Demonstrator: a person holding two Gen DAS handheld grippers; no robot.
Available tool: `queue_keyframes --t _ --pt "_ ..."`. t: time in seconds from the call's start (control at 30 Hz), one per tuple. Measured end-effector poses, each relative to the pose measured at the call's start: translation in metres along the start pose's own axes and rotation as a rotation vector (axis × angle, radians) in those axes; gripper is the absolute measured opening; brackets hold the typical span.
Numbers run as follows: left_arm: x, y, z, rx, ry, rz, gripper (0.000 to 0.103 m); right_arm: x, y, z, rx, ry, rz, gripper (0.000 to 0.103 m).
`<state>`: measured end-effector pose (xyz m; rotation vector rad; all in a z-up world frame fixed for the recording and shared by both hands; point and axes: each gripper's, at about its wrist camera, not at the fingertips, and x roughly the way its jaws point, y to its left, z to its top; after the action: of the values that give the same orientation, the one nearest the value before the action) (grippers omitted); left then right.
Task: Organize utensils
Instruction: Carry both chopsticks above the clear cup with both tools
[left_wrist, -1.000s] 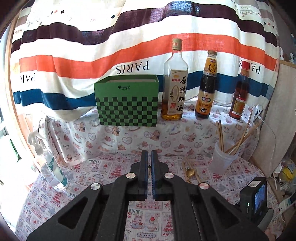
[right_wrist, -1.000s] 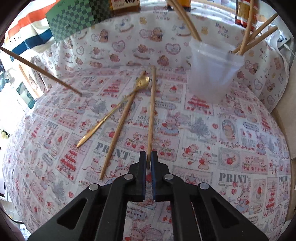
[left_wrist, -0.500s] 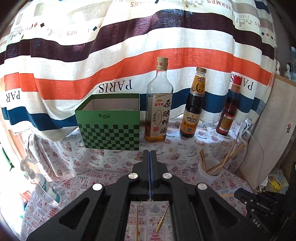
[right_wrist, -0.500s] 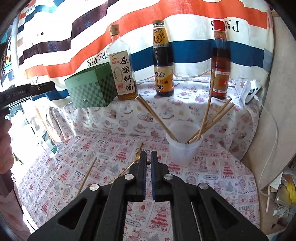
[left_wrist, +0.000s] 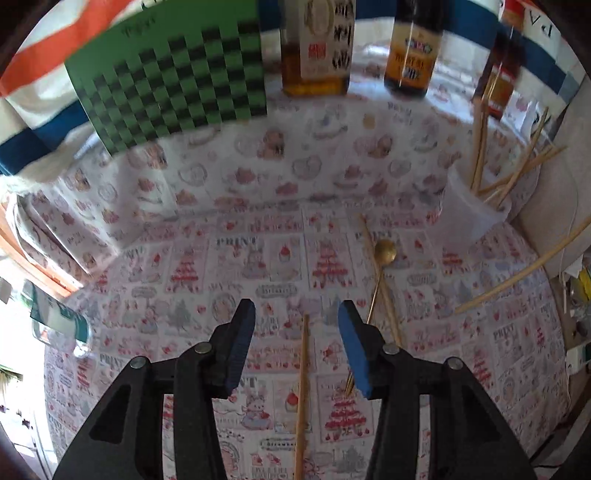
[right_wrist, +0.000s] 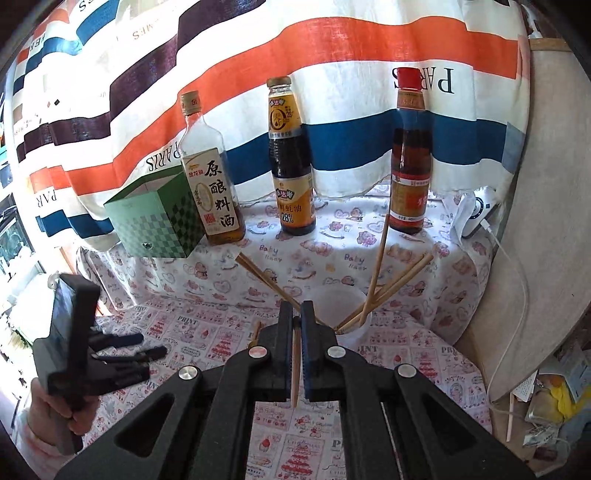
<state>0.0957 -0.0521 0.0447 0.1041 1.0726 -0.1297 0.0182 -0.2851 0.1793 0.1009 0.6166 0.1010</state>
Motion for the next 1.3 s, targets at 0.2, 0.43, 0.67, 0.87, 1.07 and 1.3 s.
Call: queue_keyframes --t 0.2,0.43,0.67,0.87,1.07,1.3 --pt "0.066 0.009 -0.013 -0.107 0.169 -0.066 0.028 -0.010 -0.001 0.008 0.015 -0.022 0.004 0.005" --pt "0.090 -0.007 -0.022 -0.061 0.110 0.000 0.004 -0.017 0.010 0.011 -0.021 -0.030 0.004 0.005" --pt "0.065 -0.011 -0.014 -0.076 0.039 -0.032 0.003 -0.019 0.011 0.021 -0.022 -0.037 -0.009 0.005" --pt "-0.050 -0.022 0.021 -0.023 -0.205 -0.088 0.003 -0.040 0.000 0.048 0.003 -0.116 -0.006 0.005" --pt "-0.149 -0.032 0.070 -0.031 -0.424 -0.129 0.003 -0.059 -0.012 0.057 0.048 -0.219 -0.011 0.005" --pt "-0.211 -0.056 0.107 -0.025 -0.553 -0.232 0.003 -0.057 -0.019 0.076 0.060 -0.278 -0.064 0.005"
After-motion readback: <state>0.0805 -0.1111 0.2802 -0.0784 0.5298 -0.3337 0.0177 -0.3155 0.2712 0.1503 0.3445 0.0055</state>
